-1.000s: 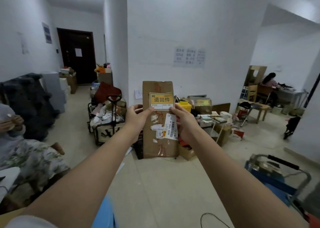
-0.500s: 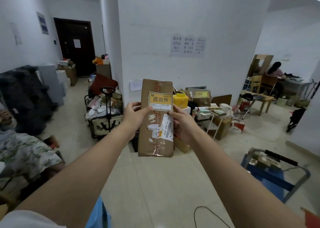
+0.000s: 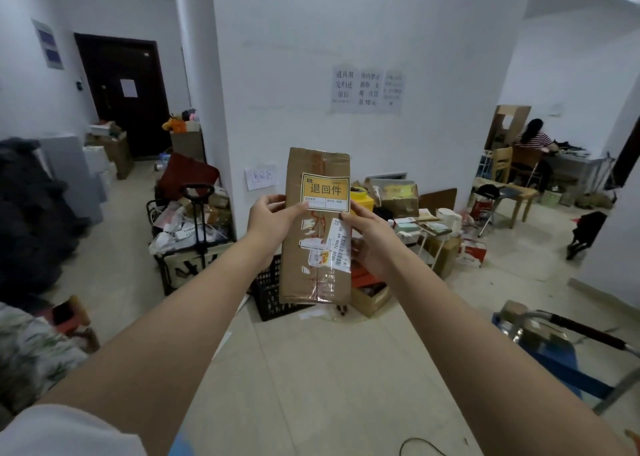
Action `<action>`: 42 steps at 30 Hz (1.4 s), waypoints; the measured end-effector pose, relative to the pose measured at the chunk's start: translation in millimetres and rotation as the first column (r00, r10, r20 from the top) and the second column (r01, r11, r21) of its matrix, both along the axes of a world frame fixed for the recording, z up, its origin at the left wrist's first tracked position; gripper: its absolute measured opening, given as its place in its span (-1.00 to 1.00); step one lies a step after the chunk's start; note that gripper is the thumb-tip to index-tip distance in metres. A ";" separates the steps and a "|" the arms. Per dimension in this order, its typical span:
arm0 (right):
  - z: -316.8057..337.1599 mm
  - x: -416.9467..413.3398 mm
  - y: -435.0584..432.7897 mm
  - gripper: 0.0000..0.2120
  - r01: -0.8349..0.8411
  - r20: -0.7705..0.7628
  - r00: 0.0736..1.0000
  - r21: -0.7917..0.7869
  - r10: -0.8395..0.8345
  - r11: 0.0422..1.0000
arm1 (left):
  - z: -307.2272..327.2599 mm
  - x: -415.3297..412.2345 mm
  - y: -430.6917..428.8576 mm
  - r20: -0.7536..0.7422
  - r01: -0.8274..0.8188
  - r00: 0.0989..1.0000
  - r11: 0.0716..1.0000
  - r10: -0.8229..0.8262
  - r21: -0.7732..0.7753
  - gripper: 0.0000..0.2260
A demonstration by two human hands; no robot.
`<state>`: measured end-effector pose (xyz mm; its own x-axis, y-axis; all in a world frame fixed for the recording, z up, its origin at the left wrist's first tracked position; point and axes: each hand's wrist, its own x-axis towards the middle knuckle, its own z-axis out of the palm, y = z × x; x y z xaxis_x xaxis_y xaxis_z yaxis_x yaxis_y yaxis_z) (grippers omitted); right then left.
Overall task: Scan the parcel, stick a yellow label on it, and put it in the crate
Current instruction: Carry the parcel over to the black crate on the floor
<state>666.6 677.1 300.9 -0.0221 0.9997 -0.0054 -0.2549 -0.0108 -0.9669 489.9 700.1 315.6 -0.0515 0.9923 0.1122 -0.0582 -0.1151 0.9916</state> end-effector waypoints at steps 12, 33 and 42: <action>7.8 -13.4 94.9 -0.60 0.054 -0.003 0.999 -0.017 -0.054 0.998 | -5.5 -15.5 90.8 0.040 0.001 0.999 1.000 0.000 -0.027 -0.51; -17.2 31.3 418.0 -0.59 -0.102 -0.049 0.994 -0.047 0.099 0.994 | -22.3 29.3 391.1 0.024 -0.127 0.991 0.990 0.129 -0.069 -0.52; -29.4 46.2 530.1 -0.62 -0.112 -0.027 0.994 -0.122 0.110 0.986 | -29.3 36.7 497.1 -0.014 -0.117 0.993 0.988 0.117 -0.105 -0.62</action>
